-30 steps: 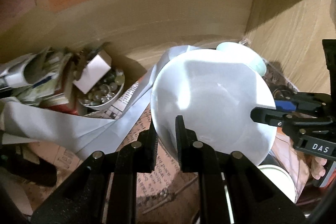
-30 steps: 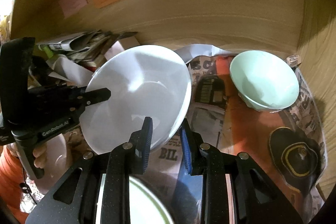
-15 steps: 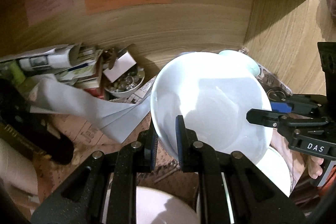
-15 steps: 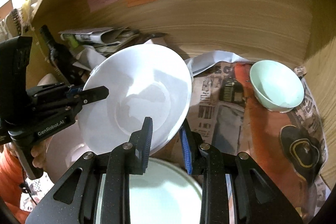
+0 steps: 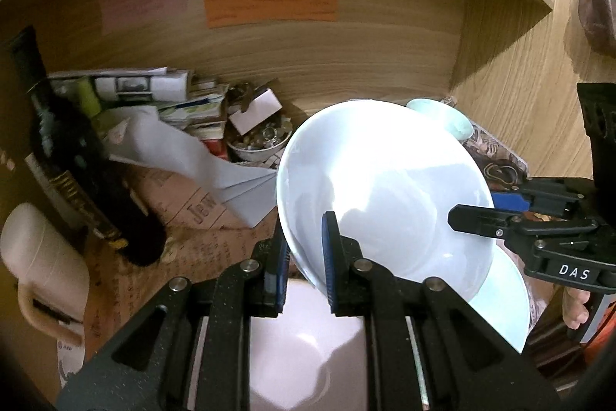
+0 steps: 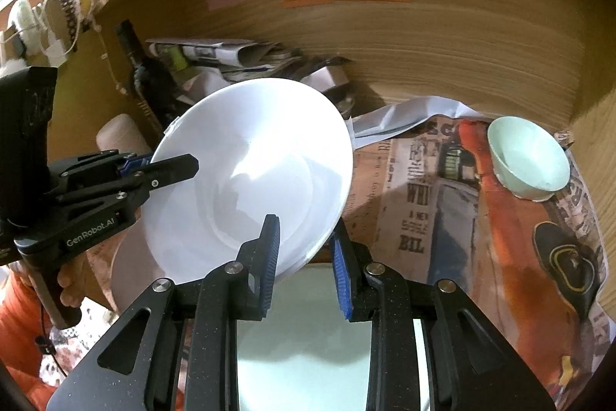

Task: Organize plates and bowls
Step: 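Lift the white bowl and carry it over the plate stack with the right tool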

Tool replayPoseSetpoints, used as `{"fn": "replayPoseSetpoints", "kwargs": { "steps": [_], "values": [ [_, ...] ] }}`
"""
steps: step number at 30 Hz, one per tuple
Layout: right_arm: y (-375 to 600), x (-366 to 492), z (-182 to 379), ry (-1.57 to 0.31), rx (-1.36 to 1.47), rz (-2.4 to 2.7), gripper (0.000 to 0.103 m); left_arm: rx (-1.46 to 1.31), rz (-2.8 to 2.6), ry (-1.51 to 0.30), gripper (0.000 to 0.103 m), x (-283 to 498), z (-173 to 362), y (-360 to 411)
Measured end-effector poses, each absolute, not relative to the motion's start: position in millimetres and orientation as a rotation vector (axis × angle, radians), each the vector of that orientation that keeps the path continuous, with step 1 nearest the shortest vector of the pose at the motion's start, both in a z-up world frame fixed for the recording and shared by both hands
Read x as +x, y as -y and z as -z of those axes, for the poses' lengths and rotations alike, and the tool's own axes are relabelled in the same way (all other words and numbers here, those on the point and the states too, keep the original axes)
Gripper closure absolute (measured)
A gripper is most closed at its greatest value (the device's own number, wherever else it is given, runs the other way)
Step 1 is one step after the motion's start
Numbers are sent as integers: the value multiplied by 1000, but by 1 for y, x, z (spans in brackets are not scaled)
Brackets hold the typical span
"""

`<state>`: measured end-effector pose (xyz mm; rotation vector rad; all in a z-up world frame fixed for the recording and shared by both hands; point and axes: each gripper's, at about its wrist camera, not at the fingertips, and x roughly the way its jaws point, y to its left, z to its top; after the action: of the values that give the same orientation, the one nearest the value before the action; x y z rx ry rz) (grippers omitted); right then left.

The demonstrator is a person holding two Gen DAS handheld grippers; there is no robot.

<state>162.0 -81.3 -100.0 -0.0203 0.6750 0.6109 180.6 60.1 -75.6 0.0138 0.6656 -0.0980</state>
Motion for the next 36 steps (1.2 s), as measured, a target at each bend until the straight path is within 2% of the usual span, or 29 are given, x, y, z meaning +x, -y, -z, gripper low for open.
{"fn": "replayPoseSetpoints", "kwargs": {
  "steps": [17, 36],
  "values": [
    [36, 132, 115, -695, -61, -707, 79, -32, 11, -662, 88, 117, 88, -100],
    [-2, 123, 150, -789, -105, -776, 79, -60, -47, -752, 88, 98, 117, -127]
  ]
}}
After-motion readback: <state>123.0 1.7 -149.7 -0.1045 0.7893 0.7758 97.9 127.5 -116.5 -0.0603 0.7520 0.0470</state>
